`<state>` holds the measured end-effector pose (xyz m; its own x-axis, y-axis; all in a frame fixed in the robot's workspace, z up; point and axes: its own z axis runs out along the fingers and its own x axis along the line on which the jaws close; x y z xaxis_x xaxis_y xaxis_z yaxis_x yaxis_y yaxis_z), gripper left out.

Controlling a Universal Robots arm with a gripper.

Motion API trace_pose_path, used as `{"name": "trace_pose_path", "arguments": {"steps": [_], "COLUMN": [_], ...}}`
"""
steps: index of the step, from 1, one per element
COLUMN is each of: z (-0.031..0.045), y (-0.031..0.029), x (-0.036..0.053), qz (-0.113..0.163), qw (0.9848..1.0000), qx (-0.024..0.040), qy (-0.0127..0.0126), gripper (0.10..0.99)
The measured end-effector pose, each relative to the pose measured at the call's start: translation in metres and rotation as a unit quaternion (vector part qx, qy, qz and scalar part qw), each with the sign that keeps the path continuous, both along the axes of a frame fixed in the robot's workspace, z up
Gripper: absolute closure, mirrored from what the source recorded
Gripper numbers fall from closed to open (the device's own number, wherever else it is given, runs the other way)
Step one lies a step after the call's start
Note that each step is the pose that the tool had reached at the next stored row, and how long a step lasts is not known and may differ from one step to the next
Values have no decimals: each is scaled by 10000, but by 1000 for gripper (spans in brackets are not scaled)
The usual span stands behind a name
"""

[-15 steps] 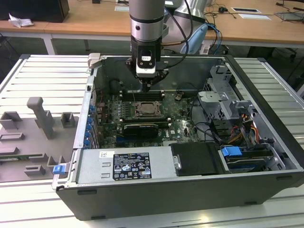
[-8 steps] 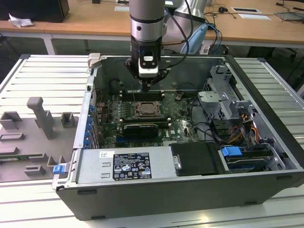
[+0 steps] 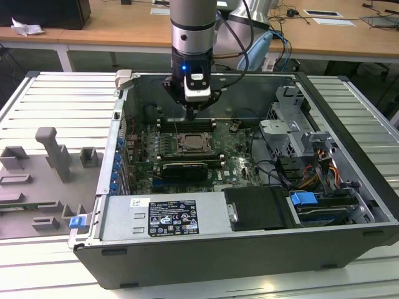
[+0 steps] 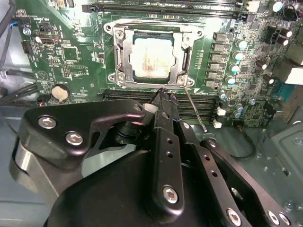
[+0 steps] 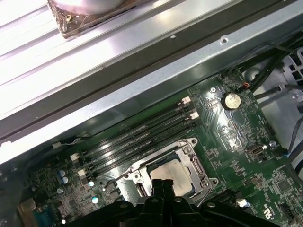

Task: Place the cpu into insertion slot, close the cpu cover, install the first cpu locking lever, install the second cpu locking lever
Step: 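Install the first cpu locking lever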

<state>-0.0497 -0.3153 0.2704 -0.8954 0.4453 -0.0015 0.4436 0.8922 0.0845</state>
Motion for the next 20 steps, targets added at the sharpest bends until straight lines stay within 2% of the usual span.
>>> {"name": "trace_pose_path", "arguments": {"steps": [2, 6, 13, 18, 20], "z": [0, 0, 0, 0, 0], "y": [0, 0, 0, 0, 0], "x": [0, 0, 0, 0, 0], "qz": [165, 309, 772, 1182, 1374], "qw": [9999, 9995, 9970, 9930, 9905], "qx": [0, 0, 0, 0, 0], "qy": [0, 0, 0, 0, 0], "gripper": [980, 980, 980, 980, 980]}}
